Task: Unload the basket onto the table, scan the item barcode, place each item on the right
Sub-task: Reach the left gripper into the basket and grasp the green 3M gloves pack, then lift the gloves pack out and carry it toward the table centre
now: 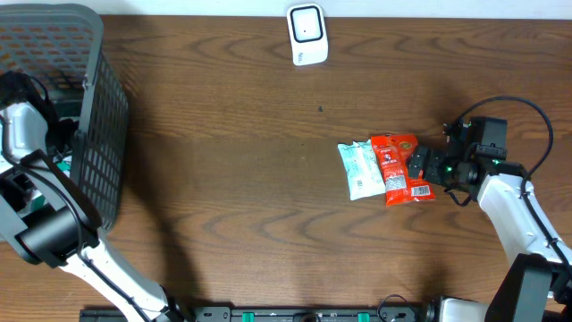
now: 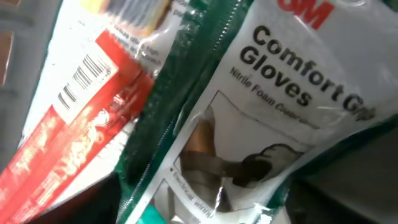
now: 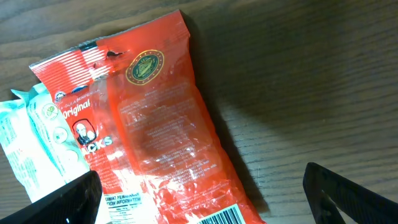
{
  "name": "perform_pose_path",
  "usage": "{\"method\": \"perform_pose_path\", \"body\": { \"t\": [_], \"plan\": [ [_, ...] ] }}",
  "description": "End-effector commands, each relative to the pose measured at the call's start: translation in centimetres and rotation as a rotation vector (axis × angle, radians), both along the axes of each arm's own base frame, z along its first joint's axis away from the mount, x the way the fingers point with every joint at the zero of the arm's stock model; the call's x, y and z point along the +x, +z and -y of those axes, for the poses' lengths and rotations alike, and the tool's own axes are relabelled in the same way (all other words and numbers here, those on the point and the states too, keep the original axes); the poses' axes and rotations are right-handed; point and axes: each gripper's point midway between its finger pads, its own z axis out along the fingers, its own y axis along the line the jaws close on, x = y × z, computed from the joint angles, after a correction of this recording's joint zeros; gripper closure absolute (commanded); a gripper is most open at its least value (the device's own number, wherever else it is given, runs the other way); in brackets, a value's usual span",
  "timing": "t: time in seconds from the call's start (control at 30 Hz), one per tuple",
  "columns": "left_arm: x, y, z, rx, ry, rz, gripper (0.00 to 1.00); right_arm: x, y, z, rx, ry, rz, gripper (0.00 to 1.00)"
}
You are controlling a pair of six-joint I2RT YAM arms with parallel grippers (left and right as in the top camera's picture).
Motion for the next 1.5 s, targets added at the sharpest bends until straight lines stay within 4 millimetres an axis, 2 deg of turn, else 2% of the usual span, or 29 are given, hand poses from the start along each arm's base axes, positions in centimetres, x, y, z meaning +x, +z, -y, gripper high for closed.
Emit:
{"method": "perform_pose_path", "body": {
  "t": [0.0, 0.13, 0.23, 0.3, 0.37, 0.47, 0.57, 0.67, 0.7, 0.77, 0.8, 0.83, 0.9, 0.93, 1.03, 1.1, 1.17, 1.27, 1.33, 1.4, 1.47],
  "plan": [
    [-3.4, -2.9, -0.8, -0.009, 0.048, -0.115, 0.43, 0.5, 0.6, -0.1, -0.007, 0.008, 0.021, 0.01],
    [-3.6, -2.9, -0.7, -0.015, 0.050, -0.120, 0.71, 0.5, 0.6, -0.1, -0.007, 0.008, 0.021, 0.01],
    [-3.6, -2.7, -0.6, -0.016, 0.068, -0.116, 0.80, 0.5, 0.6, -0.1, -0.007, 0.008, 0.021, 0.01],
    [-3.5, -2.1, -0.7, -0.011, 0.109, -0.096, 0.93, 0.5, 0.6, -0.1, -0.007, 0.008, 0.021, 0.01],
    [-3.1, -0.7, -0.6, -0.003, 0.159, -0.061, 0.93, 0.5, 0.6, -0.1, -0.007, 0.008, 0.021, 0.01],
    [-1.1, 2.3, 1.0, -0.070, 0.200, 0.073, 0.93, 0.5, 0.6, -0.1, -0.007, 0.008, 0.021, 0.01],
    [1.2, 6.9, 3.7, -0.164, 0.141, 0.249, 0.93, 0.5, 0.6, -0.1, -0.007, 0.008, 0.021, 0.01],
    [1.6, 12.5, 4.6, -0.132, 0.144, 0.381, 0.93, 0.5, 0.6, -0.1, -0.007, 0.008, 0.021, 0.01],
    [1.4, 15.0, 4.9, -0.109, 0.150, 0.436, 0.93, 0.5, 0.6, -0.1, -0.007, 0.008, 0.021, 0.01],
    [0.9, 18.3, 5.2, -0.068, 0.150, 0.509, 0.93, 0.5, 0.6, -0.1, -0.007, 0.008, 0.021, 0.01],
    [0.3, 20.8, 5.2, -0.024, 0.162, 0.559, 0.93, 0.5, 0.6, -0.1, -0.007, 0.008, 0.021, 0.01],
    [0.0, 21.9, 5.3, -0.001, 0.160, 0.583, 0.93, 0.5, 0.6, -0.1, -0.007, 0.008, 0.021, 0.01],
    [-1.7, 26.8, 5.8, 0.096, 0.183, 0.684, 0.93, 0.5, 0.6, -0.1, -0.007, 0.008, 0.021, 0.01],
    [-2.3, 28.2, 6.1, 0.122, 0.188, 0.717, 0.93, 0.5, 0.6, -0.1, -0.007, 0.008, 0.021, 0.01],
    [-3.9, 33.5, 8.7, 0.159, 0.167, 0.860, 0.93, 0.5, 0.6, -0.1, -0.007, 0.008, 0.021, 0.01],
    [-4.6, 35.9, 10.4, 0.166, 0.133, 0.922, 0.93, 0.5, 0.6, -0.1, -0.007, 0.008, 0.021, 0.01],
    [-5.7, 39.6, 12.9, 0.179, 0.079, 0.981, 0.93, 0.5, 0.6, -0.1, -0.007, 0.008, 0.021, 0.01],
    [-6.5, 41.7, 15.0, 0.172, 0.029, 0.988, 0.93, 0.5, 0.6, -0.1, -0.007, 0.008, 0.021, 0.01],
    [-6.8, 42.4, 17.5, 0.128, -0.033, 0.970, 0.93, 0.5, 0.6, -0.1, -0.007, 0.008, 0.021, 0.01],
    [-6.6, 41.6, 20.5, 0.068, -0.102, 0.925, 0.93, 0.5, 0.6, -0.1, -0.007, 0.008, 0.021, 0.01],
    [-6.3, 40.2, 22.7, 0.017, -0.145, 0.870, 0.93, 0.5, 0.6, -0.1, -0.007, 0.008, 0.021, 0.01]
  ]
}}
